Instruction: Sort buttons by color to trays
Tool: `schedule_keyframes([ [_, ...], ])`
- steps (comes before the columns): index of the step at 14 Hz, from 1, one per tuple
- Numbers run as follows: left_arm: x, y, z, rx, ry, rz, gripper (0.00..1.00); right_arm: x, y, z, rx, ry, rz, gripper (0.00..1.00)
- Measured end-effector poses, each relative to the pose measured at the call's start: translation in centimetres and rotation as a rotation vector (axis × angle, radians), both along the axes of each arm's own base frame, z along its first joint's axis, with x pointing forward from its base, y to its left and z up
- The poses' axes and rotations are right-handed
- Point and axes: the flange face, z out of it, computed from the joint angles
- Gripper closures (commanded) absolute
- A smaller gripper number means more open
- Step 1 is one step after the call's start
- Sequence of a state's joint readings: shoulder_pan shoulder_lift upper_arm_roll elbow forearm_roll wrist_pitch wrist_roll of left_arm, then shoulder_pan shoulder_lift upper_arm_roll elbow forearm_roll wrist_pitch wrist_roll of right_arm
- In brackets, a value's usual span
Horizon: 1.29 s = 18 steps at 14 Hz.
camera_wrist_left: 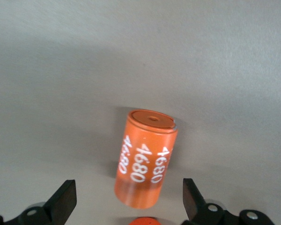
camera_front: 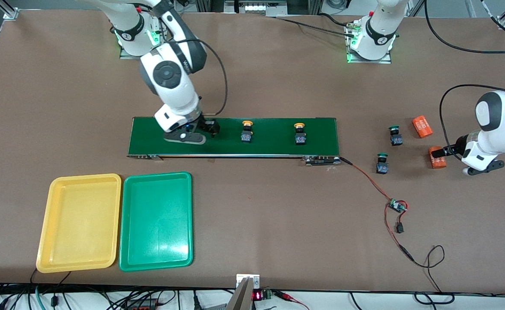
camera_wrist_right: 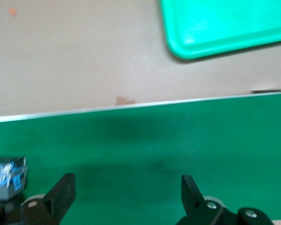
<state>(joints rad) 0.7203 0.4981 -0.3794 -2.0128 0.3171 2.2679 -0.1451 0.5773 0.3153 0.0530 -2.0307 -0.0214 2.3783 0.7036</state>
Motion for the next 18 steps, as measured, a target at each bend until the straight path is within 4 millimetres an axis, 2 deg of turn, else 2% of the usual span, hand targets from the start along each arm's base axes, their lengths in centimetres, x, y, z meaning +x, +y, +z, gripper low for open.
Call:
schedule_keyframes([
  [2, -0.2, -0.8, -0.7, -0.012, 0.013, -0.011, 0.0, -1.1, 1.5, -0.9, -0.008, 0.011, 0.066, 0.0],
  [3, -0.3, -1.1, -0.9, -0.016, 0.017, -0.017, 0.06, -1.2, 1.6, -0.9, -0.008, 0.011, 0.078, 0.0],
  [8, -0.1, -1.3, -1.6, -0.035, -0.007, -0.091, 0.08, -0.2, 1.7, 0.3, 0.008, -0.013, 0.072, 0.0],
  [10, 0.0, -1.2, -1.7, -0.027, -0.018, -0.125, 0.15, 0.5, 2.3, 1.5, 0.026, -0.036, 0.054, 0.0],
  [12, 0.1, -1.2, -2.0, -0.007, -0.023, -0.159, 0.23, 0.7, 3.3, 1.7, 0.035, -0.042, 0.035, 0.0],
  [13, 0.1, -1.2, -2.2, 0.003, -0.022, -0.175, 0.29, 0.6, 3.8, 1.3, 0.035, -0.037, 0.016, 0.0],
  [14, 0.1, -1.2, -2.3, 0.009, -0.02, -0.187, 0.43, 0.5, 4.1, 0.8, 0.032, -0.03, -0.004, 0.0],
  [16, 0.0, -1.3, -2.6, 0.01, -0.016, -0.195, 0.87, 0.2, 4.5, -0.6, 0.021, -0.013, -0.019, 0.0],
  [17, 0.0, -1.3, -2.7, 0.011, -0.014, -0.203, 1.0, 0.1, 4.6, -1.2, 0.016, -0.004, -0.029, 0.0],
  [18, 0.0, -1.3, -2.6, 0.009, -0.014, -0.225, 1.0, 0.0, 4.7, -1.7, 0.012, 0.001, -0.043, 0.0],
])
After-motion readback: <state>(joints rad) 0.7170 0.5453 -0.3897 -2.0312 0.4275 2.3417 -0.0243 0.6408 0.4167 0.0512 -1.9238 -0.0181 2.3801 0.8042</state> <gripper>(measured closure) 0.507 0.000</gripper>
